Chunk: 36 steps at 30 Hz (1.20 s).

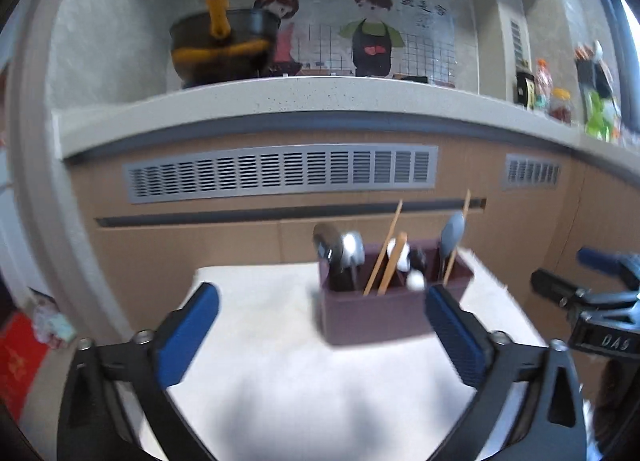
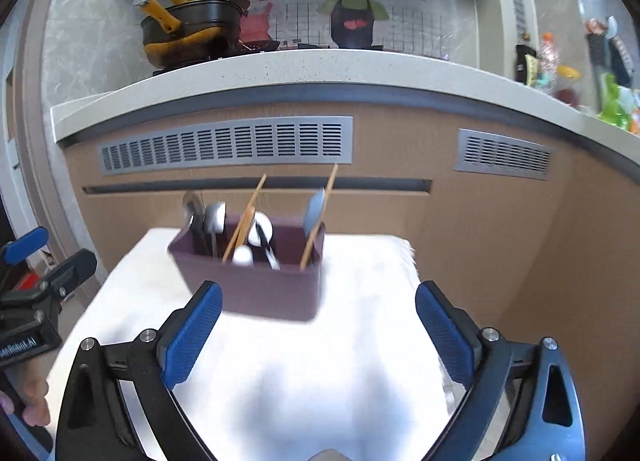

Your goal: Organize utensils

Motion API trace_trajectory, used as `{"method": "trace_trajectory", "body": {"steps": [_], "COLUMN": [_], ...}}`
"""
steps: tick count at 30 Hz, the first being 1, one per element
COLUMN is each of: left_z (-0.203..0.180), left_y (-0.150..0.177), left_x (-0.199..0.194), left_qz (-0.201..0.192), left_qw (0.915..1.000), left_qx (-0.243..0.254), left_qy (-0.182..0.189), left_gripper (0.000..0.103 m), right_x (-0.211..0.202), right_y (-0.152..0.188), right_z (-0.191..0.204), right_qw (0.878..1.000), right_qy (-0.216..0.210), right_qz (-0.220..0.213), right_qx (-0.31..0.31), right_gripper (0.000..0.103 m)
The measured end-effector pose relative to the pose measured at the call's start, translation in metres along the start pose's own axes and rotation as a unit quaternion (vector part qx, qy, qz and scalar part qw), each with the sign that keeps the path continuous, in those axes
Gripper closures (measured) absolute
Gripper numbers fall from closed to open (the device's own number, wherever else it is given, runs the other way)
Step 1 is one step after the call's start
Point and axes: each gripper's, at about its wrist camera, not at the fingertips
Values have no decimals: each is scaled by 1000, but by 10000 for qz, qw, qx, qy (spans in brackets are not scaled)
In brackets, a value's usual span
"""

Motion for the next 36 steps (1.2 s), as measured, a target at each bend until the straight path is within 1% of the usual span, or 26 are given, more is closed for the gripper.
{"method": "trace_trajectory", "body": {"steps": [2,7,9,12,14,17,21,27,36], "left_z": [-5,-12,-14,-15,-14,-11,-10,-14,-12], "left_y": [20,60,73,87,90,88,83,83,83], "left_x": [-19,-61,-72,-84,-89,-97,-104,-101,-98], "left_qz": [75,115,148,370,474,441,328,443,595], "left_qw": [9998,9998,9996,9991,9985,9983,9987,9987,9978], "left_qx": [127,-14,-36,-142,-269,-386,-375,-200,-301], "left_qy": [-140,-188,-249,-173,-63,-29,-112,-129,-32], "left_gripper": [0,0,0,0,0,0,0,0,0], "right_x": [-18,-49,-59,-68,-72,-75,-77,-77,-76], "right_y": [17,52,63,72,77,81,78,77,77], "right_z": [0,1,-1,1,3,4,2,2,0], "right_qw": [10000,9996,9993,9990,9989,9988,9988,9988,9987], "right_qy": [7,262,272,352,425,461,466,478,512], "right_qz": [19,7,35,70,92,117,65,54,51], "right_qx": [54,127,249,254,191,128,133,68,57], "right_gripper": [6,5,5,3,3,3,3,3,3]}}
Point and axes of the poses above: each gripper's, at about its wrist camera, not at the fingertips, and x roughly the way its jaws point, z to its left, y to its underside, and after that the axes turned 5 degrees about -x, right-handed
